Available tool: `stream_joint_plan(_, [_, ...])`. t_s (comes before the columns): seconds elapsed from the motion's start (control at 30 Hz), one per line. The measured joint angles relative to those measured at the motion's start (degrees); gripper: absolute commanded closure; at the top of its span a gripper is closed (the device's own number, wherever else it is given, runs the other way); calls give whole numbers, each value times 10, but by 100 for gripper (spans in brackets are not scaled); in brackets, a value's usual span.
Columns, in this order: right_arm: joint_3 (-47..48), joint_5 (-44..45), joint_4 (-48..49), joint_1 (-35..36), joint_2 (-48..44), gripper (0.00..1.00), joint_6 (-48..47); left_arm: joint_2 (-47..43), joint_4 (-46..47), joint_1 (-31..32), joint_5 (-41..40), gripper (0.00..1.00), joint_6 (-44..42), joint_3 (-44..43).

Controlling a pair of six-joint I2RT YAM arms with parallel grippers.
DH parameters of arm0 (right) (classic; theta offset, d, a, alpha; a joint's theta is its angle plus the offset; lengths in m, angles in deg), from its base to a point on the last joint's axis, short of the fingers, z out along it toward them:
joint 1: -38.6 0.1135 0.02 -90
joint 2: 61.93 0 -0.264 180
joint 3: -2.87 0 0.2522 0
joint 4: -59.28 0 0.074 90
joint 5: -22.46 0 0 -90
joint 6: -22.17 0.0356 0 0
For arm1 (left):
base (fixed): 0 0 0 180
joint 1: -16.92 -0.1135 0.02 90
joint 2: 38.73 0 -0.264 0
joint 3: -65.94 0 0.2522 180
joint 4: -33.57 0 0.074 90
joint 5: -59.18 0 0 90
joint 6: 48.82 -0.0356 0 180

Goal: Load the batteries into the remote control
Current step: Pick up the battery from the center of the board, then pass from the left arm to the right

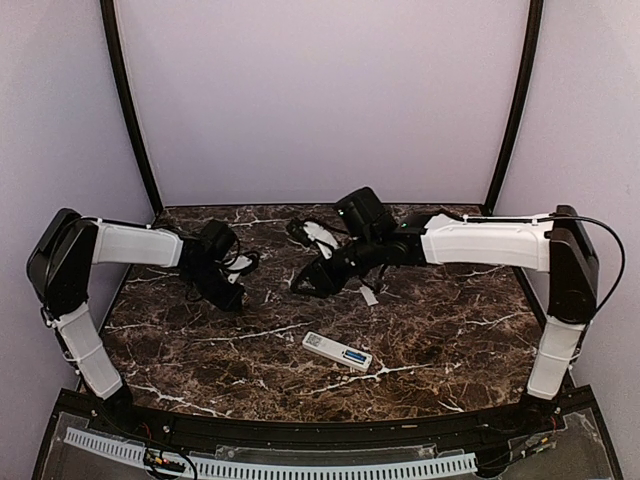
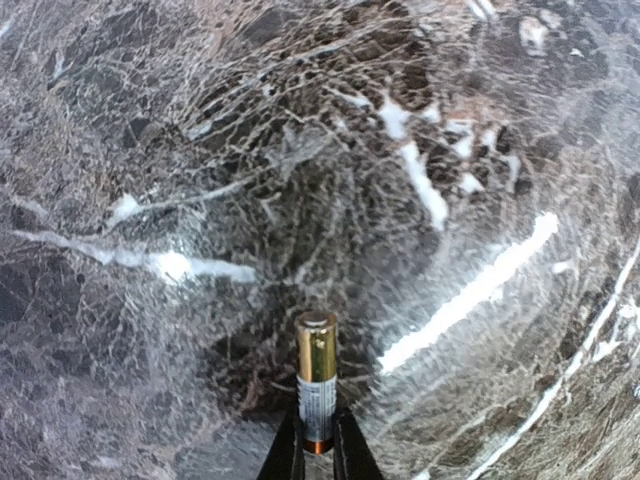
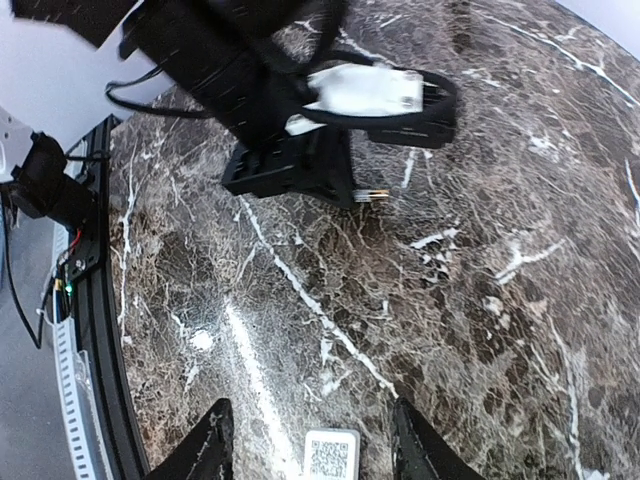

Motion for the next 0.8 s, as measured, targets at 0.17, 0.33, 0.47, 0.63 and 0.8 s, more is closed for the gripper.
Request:
stream_joint_plan(0.17, [-43,-20,14,-65,-65,50,64,-132,64,42,2,100,1,81])
stream_joint_plan(0.33, [-38,-40,26,-99,-104,49,118,-265,150,118,16,100,-21,104])
stream_joint_plan(0.47, [-32,-78,27,-88,-115,44,144,-321,217,170,22,100,-52,127])
stream_joint_plan(0.63, [-38,-96,41,-63,-151,43,160,-334,267,198,26,100,-76,131])
stream_joint_plan(0.8, [-38,-70,60,-27,-169,43,165,-328,283,212,25,100,-90,129])
